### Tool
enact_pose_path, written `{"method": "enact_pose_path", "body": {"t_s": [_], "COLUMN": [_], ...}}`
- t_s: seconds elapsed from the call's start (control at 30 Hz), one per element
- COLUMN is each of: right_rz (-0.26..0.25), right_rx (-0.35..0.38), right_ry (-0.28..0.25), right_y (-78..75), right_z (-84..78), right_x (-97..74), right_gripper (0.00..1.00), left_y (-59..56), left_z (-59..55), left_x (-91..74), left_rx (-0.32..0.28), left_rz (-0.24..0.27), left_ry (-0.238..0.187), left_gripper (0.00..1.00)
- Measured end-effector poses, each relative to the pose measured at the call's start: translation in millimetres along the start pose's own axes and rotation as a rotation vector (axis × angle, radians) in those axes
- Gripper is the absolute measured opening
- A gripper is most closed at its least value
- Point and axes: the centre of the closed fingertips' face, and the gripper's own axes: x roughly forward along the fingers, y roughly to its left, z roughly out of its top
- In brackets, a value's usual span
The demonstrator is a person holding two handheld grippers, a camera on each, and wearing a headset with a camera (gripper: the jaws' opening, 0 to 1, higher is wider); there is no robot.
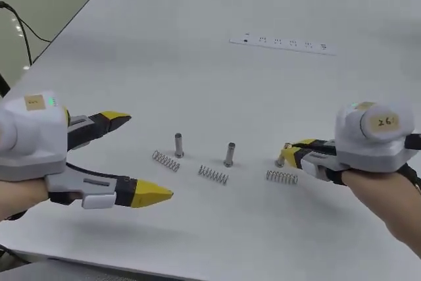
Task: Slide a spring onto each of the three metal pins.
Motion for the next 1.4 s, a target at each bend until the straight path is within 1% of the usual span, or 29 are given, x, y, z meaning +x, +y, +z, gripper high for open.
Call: {"method": "enact_pose_path", "body": {"t_s": [0.2,0.23,0.7,1.0,1.2,1.27,1.33,1.4], "right_rz": [0.0,0.0,0.01,0.018,0.03,0.033,0.039,0.043], "right_rx": [-0.016,-0.022,-0.02,-0.045,-0.087,-0.145,-0.182,-0.199], "right_ry": [0.002,-0.006,-0.023,-0.027,-0.04,-0.03,-0.028,-0.025], "right_y": [-0.1,-0.3,0.7,0.6,2.0,1.7,3.8,6.0], "right_z": [0.4,2.0,6.4,8.8,13.1,12.7,13.5,14.4], "right_x": [0.1,0.0,-2.3,-7.9,-13.7,-14.2,-15.2,-16.5], "right_gripper": [0.05,0.06,0.09,0.1,0.12,0.12,0.12,0.13], "left_y": [-1.1,-1.4,-0.4,-0.4,-2.0,-2.4,-2.3,-2.1], "left_z": [1.8,2.0,1.4,3.3,-0.2,-0.3,0.2,0.5], "left_x": [1.1,1.4,0.4,1.7,2.8,2.8,2.8,2.8], "left_rx": [0.0,0.001,0.002,0.006,0.005,0.006,0.006,0.005], "left_rz": [-0.003,-0.003,-0.003,-0.009,-0.014,-0.015,-0.015,-0.015], "left_ry": [-0.005,-0.003,0.001,0.004,0.018,0.02,0.017,0.017], "left_gripper": [0.98,0.98,0.98,0.98,0.98,0.98,0.98,0.98]}}
